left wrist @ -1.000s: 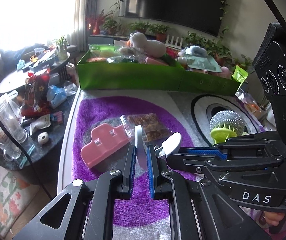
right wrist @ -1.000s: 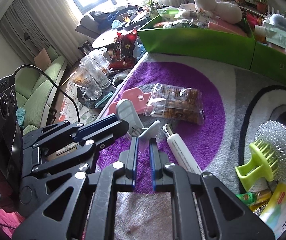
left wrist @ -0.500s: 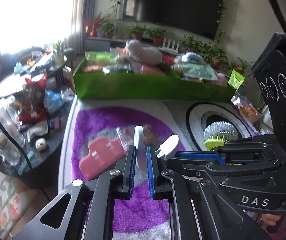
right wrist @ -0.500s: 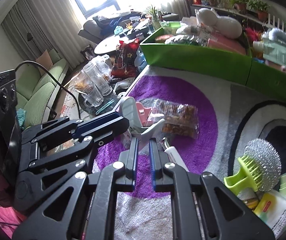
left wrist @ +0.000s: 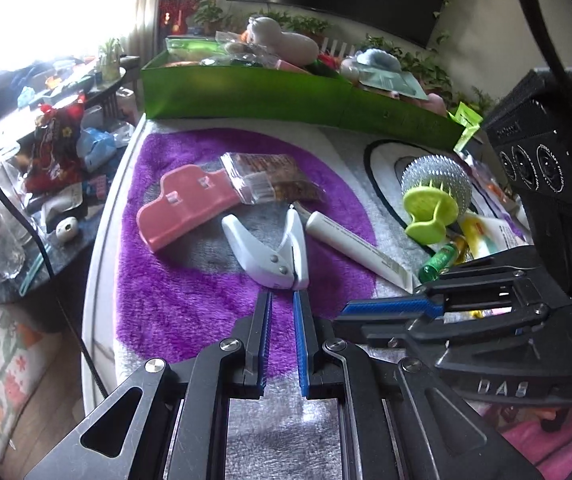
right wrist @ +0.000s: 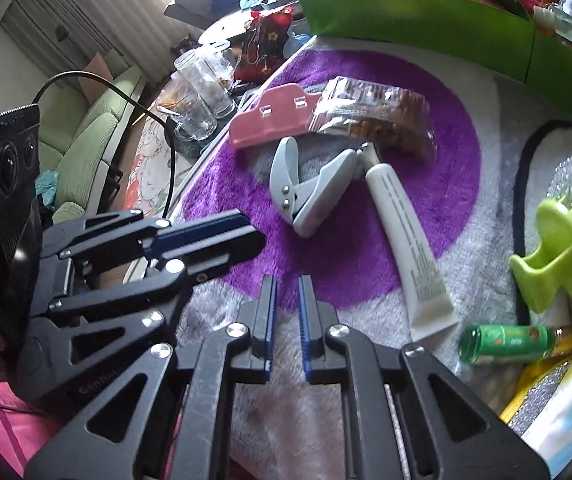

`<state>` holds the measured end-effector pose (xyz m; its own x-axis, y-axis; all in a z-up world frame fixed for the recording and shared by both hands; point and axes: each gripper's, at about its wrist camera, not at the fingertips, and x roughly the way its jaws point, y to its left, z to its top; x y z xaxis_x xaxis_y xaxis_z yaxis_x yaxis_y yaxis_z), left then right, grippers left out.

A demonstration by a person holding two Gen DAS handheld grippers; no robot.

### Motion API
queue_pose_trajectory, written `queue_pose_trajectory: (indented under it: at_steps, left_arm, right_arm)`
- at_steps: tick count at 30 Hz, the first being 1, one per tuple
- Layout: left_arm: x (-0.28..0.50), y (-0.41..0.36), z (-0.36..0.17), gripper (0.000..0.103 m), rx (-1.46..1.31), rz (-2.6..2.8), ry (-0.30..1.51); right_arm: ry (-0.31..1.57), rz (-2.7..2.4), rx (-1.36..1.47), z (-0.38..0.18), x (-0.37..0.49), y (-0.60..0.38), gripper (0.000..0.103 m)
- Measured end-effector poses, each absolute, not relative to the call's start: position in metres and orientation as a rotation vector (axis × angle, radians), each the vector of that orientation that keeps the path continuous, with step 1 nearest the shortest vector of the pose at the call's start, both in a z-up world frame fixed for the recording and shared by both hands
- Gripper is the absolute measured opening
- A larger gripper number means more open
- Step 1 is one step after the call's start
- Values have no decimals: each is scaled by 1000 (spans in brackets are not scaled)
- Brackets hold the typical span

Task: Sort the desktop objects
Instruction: 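Close the left tool on the white clipper's handle, then lift the white clipper off the towel with the left tool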

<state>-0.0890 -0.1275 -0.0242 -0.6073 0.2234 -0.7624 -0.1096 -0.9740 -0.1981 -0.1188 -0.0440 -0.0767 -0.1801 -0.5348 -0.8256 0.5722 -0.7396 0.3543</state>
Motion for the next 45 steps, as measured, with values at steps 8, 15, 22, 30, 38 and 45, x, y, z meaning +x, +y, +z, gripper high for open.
queue_pose_trajectory:
  at_steps: [8,15,22,30,38,45]
  left_arm:
    - [-112,-142,-20,10,-1271,2718,-303]
    - [-139,-144,-22,10,-1304,2722,-320]
    - [-149,-147,-30,10,-1352,2716,-318]
    - [-157,-155,-34,10,-1365,2695,-365]
    - [-162,-165,-37,10,-1388,2697,-435]
    - [-151,-172,-38,10,-1378,2665,-533]
  right_arm:
    - [-99,-2062,1357,-65,-147,-34,13]
    - [-189,-2043,1423,-70,-171,-42,14]
    - [-227,-2029,1485,-76,-183,-47,20]
    - [-245,-2011,1526,-80,-199,-53,20]
    - [-238,-2012,1565,-82,-213,-62,18]
    - [-235,-1972,1626,-89,-220,-71,23]
